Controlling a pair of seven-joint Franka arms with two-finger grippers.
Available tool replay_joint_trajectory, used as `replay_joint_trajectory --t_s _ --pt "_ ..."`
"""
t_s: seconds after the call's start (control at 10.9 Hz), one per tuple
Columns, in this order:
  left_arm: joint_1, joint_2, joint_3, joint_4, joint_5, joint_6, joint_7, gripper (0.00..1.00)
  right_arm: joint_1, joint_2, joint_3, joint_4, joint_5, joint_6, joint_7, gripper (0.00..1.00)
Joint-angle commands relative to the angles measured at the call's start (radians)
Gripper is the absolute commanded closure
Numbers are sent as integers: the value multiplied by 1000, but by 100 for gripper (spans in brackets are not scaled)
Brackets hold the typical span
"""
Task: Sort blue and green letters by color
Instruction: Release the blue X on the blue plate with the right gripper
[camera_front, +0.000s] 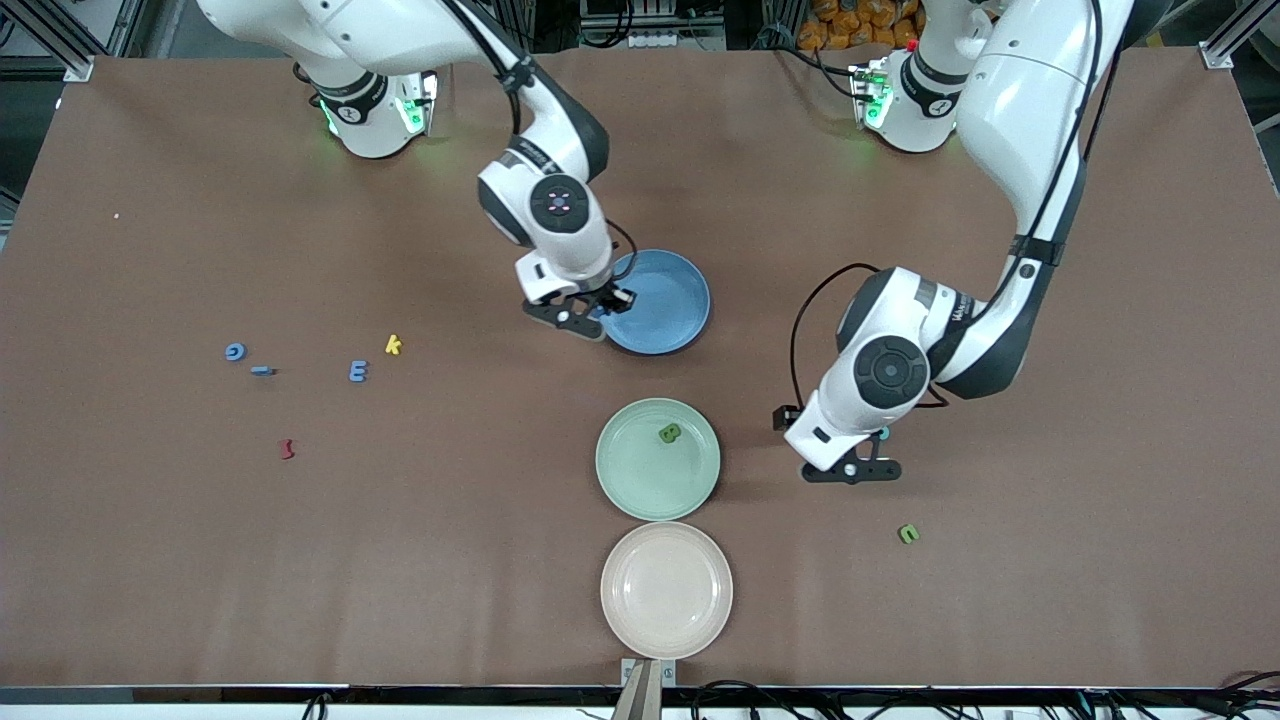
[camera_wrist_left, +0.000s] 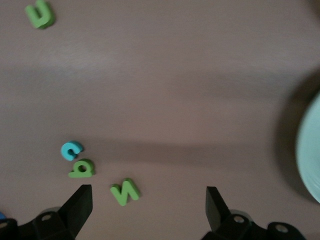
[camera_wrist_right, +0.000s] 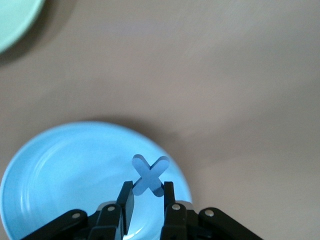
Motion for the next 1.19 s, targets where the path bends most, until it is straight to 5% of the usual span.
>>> replay_joint_trajectory --t_s 0.0,0.27,0.46,1.1 --pt "31 -35 -10 -89 13 30 -246 10 77 78 -1 96 -11 -21 120 88" --pt "30 -29 -12 -166 23 159 -561 13 123 90 10 118 -9 -38 195 89" --pt "31 -29 -12 -203 25 205 -638 19 135 98 2 133 -14 -67 198 0" --pt "57 -39 -9 -284 43 240 -615 20 -41 68 -56 184 -15 -237 32 0"
